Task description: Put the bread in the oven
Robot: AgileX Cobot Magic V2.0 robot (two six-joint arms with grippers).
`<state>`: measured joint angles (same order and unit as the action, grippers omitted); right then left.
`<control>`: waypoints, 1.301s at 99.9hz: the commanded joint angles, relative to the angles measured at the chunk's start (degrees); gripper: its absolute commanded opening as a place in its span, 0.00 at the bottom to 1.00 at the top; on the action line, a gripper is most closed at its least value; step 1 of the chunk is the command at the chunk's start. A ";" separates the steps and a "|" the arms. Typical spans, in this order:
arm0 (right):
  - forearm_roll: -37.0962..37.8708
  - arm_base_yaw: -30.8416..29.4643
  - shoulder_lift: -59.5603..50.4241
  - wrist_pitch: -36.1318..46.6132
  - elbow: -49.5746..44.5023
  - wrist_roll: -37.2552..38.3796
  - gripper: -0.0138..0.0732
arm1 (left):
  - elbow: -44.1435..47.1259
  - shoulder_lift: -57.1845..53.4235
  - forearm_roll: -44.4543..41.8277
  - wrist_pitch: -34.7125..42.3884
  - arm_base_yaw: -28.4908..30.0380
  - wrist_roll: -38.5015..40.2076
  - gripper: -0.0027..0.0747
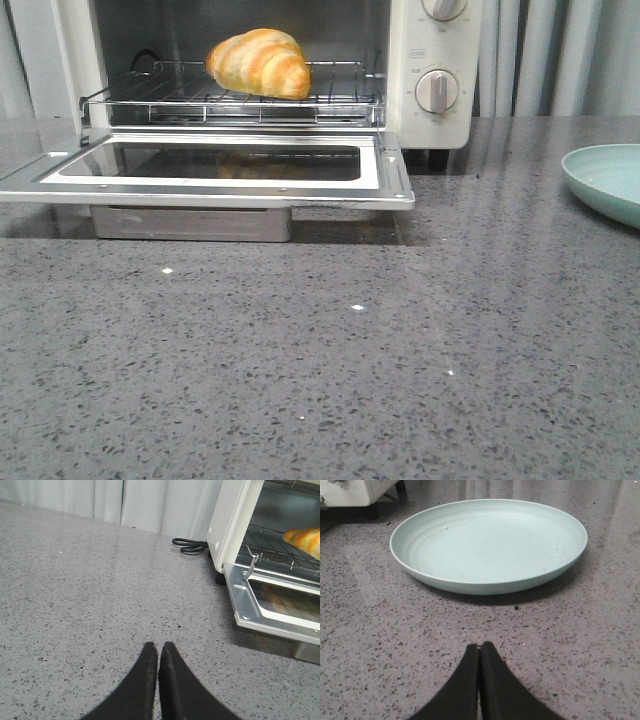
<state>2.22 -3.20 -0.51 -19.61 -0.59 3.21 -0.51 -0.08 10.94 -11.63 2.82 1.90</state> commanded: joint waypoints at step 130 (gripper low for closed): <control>1.75 -0.44 -1.10 1.35 -1.49 -0.41 0.09 | 1.87 -1.61 -8.69 -3.34 -3.34 0.04 0.01</control>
<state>2.24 -3.20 -0.51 -19.61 -0.59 3.21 0.03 -0.08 2.34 -18.68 -0.19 1.89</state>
